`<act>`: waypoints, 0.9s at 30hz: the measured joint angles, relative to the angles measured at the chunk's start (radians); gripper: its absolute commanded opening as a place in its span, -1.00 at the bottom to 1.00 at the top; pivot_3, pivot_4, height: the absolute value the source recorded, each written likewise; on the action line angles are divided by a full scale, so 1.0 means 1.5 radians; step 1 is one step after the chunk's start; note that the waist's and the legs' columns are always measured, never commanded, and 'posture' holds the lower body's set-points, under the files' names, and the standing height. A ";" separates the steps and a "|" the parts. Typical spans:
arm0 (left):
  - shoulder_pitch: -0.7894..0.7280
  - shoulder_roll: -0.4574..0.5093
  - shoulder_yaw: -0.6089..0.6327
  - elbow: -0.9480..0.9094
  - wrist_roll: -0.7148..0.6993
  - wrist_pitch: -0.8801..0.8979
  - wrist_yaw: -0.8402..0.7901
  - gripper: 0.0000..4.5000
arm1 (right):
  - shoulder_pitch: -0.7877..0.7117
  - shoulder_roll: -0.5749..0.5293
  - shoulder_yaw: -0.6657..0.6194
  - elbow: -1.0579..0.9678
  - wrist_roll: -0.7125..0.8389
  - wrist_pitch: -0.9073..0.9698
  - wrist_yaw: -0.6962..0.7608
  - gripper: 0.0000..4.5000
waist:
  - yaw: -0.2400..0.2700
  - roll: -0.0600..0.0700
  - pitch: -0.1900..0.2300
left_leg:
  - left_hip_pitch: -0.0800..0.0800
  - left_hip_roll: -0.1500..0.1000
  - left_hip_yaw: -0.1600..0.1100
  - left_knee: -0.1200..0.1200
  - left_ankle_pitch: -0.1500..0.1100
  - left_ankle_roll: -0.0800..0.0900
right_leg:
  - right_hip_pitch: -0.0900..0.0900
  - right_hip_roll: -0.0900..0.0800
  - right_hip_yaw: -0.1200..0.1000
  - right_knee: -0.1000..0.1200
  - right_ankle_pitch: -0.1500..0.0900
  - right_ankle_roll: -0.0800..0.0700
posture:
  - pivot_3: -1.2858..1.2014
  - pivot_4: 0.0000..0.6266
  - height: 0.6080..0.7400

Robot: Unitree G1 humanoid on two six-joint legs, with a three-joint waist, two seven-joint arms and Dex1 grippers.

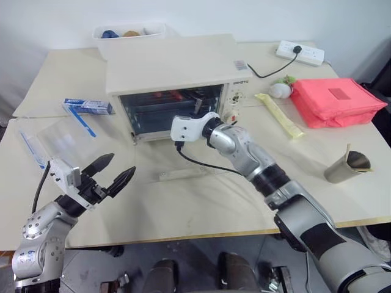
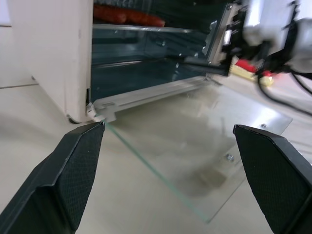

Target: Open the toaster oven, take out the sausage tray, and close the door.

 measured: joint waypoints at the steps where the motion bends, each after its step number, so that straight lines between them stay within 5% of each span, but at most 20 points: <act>1: -0.002 0.000 -0.001 -0.001 0.000 0.001 0.002 0.99 | -0.011 0.009 0.003 0.021 -0.005 -0.004 -0.005 1.00 | -0.001 0.000 0.000 | 0.000 0.000 0.000 0.000 0.000 0.000 | 0.000 0.000 0.000 0.000 0.000 0.000 | 0.03 -0.52 1.00; 10: -0.031 0.000 -0.006 0.005 0.000 0.006 0.011 0.99 | -0.094 0.074 0.029 0.190 -0.040 -0.043 -0.082 1.00 | -0.011 0.000 0.000 | 0.000 0.000 0.000 0.000 0.000 0.000 | 0.000 0.000 0.000 0.001 0.000 0.000 | 0.03 -0.52 1.00; 14: -0.056 0.001 -0.015 0.017 0.000 0.009 0.010 1.00 | -0.123 0.093 0.044 0.255 -0.058 -0.044 -0.110 0.60 | -0.013 0.000 0.000 | 0.000 0.000 0.000 0.000 0.000 0.000 | 0.000 0.000 0.000 0.001 0.000 0.000 | 0.03 -0.52 1.00; 24: -0.108 0.013 -0.031 0.053 0.000 0.012 -0.009 1.00 | -0.163 0.115 0.050 0.316 -0.070 -0.054 -0.145 -0.96 | -0.014 0.000 0.000 | 0.000 0.000 0.000 -0.001 0.000 0.000 | -0.001 0.000 0.000 0.001 0.000 0.000 | 0.03 -0.52 1.00; 27: -0.131 0.022 -0.031 0.079 0.000 0.013 -0.018 1.00 | -0.164 0.116 0.052 0.320 -0.072 -0.061 -0.154 -0.99 | -0.014 0.000 0.000 | 0.000 0.000 0.000 0.000 0.000 0.000 | -0.001 0.000 0.000 0.001 0.000 0.000 | 0.03 -0.52 1.00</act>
